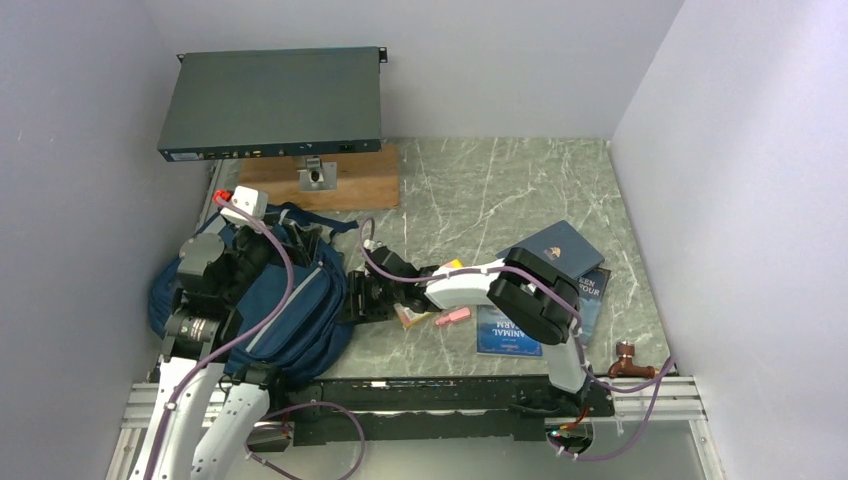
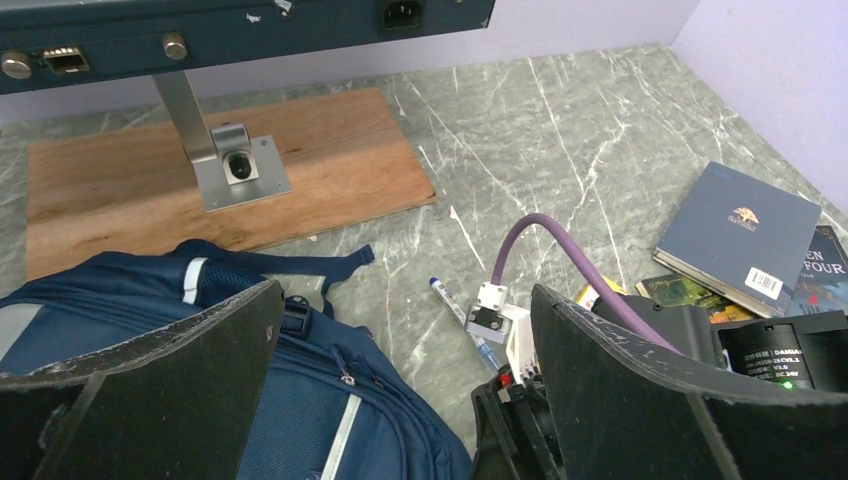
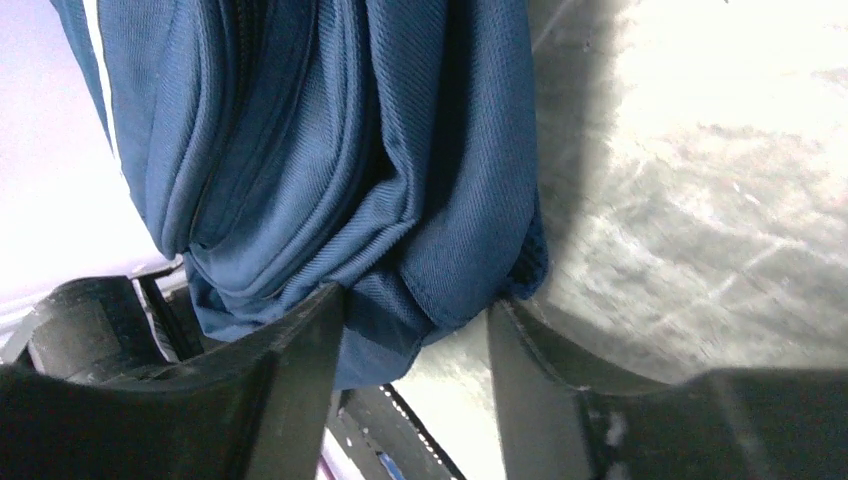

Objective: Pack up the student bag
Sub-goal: Unzip the student bag at the center of the board.

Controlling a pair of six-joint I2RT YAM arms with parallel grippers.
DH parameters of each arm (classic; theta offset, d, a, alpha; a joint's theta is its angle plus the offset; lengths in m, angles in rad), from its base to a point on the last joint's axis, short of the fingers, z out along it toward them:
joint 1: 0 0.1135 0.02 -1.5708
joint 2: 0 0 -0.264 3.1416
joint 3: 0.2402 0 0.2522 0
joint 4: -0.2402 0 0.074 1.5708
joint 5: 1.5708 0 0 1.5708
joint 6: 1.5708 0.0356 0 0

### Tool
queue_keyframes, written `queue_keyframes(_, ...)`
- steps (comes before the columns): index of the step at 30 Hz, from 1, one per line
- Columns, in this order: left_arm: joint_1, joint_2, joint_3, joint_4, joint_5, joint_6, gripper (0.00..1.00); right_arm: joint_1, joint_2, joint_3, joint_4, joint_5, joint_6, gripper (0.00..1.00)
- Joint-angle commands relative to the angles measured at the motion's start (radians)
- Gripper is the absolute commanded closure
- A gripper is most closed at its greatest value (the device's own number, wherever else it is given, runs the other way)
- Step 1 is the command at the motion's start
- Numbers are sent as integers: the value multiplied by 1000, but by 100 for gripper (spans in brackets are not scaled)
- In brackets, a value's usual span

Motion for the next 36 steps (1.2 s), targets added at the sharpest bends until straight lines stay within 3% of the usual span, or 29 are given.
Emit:
queue_keyframes(1,-5,26,2,36,16,0,1,-15,42,79,35,-21,-35,53)
queue_keyframes(7,-9,27,6,22,17,-4,1,-43,14,-29,168,-14,-8,72)
queue_keyframes(12,-12,67,19,8,18,-10,1,-83,-42,-106,237,-29,-20,100)
queue_keyframes(23,-13,219,56,-57,31,-29,1,-90,-335,-388,325,215,-112,100)
queue_keyframes(31,-21,338,84,-120,68,-96,6,-87,-408,-425,342,245,-220,100)
queue_keyframes(36,-31,298,-4,-173,23,-202,13,-82,-431,-447,395,229,-257,100)
